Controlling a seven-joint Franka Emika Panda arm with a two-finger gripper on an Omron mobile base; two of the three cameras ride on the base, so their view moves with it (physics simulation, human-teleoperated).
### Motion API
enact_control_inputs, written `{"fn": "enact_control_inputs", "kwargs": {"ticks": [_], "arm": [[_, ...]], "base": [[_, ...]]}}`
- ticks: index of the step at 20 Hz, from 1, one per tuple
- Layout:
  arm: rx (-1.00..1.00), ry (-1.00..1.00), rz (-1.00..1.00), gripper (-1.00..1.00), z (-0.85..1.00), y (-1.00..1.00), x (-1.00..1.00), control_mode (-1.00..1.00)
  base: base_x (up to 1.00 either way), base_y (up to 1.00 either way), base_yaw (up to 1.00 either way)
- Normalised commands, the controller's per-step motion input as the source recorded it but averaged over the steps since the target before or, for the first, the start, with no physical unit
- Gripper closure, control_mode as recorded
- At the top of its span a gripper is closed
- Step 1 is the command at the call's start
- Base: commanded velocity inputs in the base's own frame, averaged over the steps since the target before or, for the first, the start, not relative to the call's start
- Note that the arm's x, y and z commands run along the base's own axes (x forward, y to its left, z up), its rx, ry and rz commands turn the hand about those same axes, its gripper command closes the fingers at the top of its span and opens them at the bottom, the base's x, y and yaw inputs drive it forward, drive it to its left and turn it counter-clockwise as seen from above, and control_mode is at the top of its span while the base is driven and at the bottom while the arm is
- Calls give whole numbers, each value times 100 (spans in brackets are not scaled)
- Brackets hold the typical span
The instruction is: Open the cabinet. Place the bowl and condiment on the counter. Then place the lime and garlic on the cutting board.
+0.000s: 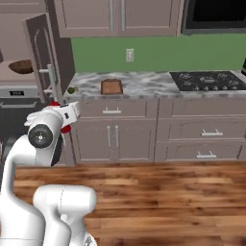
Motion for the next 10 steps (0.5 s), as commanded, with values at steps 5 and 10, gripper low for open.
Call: {"fn": "enact_control_inputs", "kwargs": {"ticks": [5,10], "arm": [[0,0,0,100,0,0,0,100],[0,0,0,100,0,0,0,100]], "base": [[21,-60,-2],[38,-48,0]]}}
